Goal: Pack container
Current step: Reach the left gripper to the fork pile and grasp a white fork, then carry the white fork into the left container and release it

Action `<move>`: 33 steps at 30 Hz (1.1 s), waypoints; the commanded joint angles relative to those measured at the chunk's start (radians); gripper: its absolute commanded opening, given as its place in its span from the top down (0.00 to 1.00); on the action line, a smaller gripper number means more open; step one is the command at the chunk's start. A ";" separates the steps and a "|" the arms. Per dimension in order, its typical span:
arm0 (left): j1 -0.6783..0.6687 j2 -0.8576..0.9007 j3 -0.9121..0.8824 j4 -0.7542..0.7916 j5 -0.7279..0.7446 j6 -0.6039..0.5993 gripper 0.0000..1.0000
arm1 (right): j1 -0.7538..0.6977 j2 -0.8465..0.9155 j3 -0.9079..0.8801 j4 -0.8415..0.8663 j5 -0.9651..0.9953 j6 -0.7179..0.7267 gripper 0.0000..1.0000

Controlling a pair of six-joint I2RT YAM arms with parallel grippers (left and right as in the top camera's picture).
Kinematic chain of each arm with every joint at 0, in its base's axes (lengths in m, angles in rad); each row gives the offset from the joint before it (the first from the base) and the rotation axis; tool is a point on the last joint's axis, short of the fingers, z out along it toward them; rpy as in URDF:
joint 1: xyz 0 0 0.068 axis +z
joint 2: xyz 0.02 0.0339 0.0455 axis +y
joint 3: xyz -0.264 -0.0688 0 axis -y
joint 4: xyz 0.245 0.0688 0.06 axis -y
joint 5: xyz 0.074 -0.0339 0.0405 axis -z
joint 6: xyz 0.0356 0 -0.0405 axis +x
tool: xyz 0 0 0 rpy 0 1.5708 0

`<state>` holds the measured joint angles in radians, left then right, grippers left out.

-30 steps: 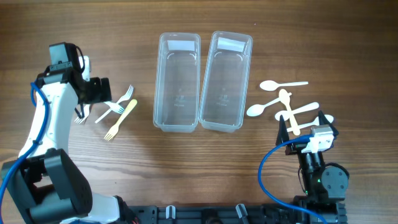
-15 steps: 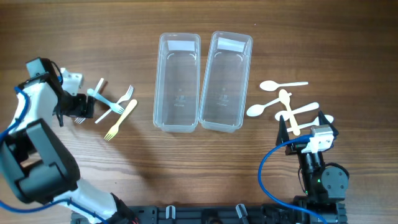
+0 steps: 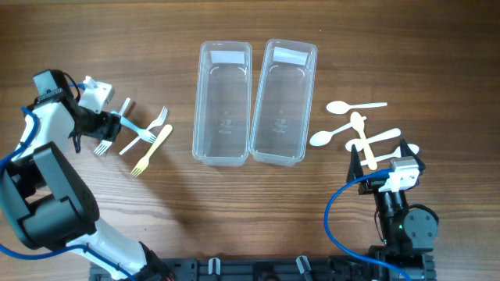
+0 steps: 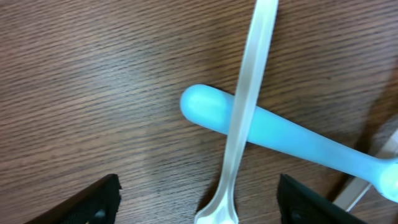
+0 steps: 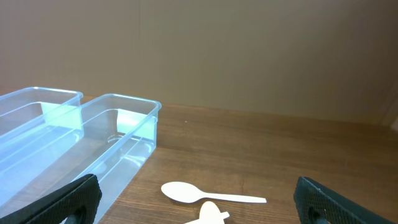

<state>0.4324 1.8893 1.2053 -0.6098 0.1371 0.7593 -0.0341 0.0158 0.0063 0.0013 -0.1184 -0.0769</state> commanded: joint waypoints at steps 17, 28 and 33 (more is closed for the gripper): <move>-0.016 0.097 0.005 -0.014 0.056 0.018 0.65 | 0.003 -0.005 -0.001 0.006 0.018 -0.002 0.00; -0.018 -0.074 0.074 -0.014 -0.018 -0.043 0.96 | 0.003 -0.005 -0.001 0.006 0.018 -0.002 0.00; -0.082 -0.255 0.144 -0.014 0.030 -0.183 0.96 | 0.003 -0.005 -0.001 0.006 0.018 -0.002 0.00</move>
<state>0.4065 1.7821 1.2854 -0.6277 0.1204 0.6903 -0.0341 0.0158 0.0063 0.0013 -0.1184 -0.0769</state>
